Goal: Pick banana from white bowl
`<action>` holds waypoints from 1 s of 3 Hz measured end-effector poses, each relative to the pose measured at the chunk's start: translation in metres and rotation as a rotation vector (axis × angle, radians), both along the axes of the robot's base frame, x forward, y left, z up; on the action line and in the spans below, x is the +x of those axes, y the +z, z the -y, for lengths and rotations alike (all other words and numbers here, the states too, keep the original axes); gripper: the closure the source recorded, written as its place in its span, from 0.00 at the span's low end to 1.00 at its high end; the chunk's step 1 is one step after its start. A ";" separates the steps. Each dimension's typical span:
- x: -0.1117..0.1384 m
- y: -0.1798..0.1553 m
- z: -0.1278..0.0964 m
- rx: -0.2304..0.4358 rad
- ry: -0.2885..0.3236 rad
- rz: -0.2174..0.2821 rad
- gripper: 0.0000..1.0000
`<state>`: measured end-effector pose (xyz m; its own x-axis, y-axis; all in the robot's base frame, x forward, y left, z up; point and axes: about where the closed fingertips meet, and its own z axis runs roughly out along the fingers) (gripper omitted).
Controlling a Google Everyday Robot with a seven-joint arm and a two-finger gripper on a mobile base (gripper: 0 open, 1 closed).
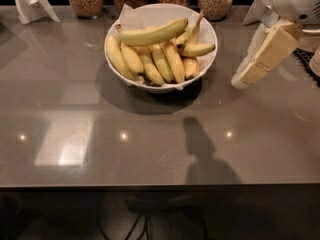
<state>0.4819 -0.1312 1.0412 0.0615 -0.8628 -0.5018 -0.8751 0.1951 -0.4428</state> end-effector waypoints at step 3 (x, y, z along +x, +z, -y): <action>0.008 0.020 -0.040 0.054 0.095 0.101 0.00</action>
Offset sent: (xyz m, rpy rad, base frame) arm 0.0079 0.0290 0.0145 0.0643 -0.0569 0.0670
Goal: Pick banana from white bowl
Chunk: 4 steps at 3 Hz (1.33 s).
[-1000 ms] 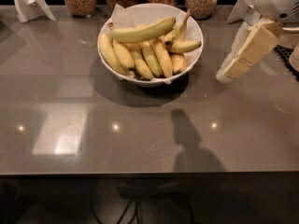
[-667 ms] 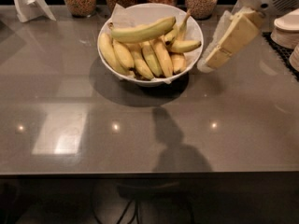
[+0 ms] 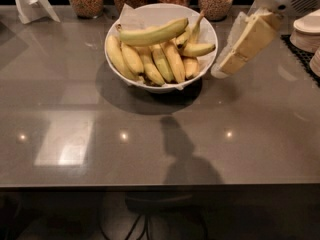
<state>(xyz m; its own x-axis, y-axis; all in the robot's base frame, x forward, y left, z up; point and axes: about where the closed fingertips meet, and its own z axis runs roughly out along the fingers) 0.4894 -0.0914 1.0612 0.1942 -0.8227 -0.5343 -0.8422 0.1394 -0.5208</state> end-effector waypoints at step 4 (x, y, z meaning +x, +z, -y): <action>0.104 -0.053 -0.080 -0.108 0.159 0.174 0.17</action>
Offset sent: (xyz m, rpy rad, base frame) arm 0.0938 0.0661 -0.0555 -0.1330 -0.1932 0.1443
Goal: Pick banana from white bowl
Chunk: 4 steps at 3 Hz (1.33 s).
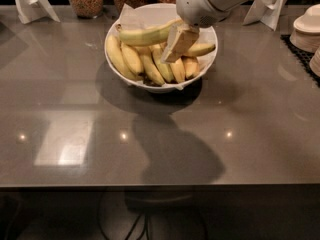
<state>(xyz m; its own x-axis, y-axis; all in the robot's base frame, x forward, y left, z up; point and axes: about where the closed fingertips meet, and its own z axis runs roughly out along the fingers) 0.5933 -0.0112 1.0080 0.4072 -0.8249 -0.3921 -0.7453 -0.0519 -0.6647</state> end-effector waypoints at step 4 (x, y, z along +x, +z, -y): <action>0.053 -0.041 -0.021 -0.025 0.000 -0.051 0.35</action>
Offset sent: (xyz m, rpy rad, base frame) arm 0.0483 0.0190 -0.0374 -0.0149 0.0422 0.0068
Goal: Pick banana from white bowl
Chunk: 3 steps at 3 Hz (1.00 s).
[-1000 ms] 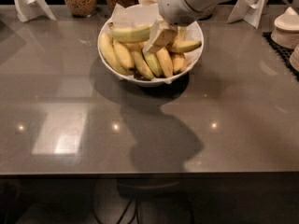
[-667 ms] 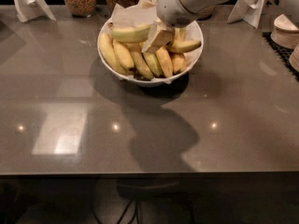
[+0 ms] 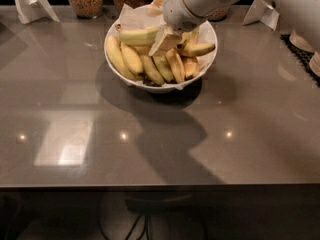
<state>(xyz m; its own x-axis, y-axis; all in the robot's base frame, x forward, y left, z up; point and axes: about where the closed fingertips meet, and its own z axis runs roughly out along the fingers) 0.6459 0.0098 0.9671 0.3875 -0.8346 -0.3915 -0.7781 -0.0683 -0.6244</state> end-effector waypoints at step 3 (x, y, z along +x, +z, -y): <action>0.008 -0.006 0.006 -0.054 -0.048 -0.025 0.92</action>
Offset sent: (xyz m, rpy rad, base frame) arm 0.0183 -0.0128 -0.0162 -0.0427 0.0238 -0.0456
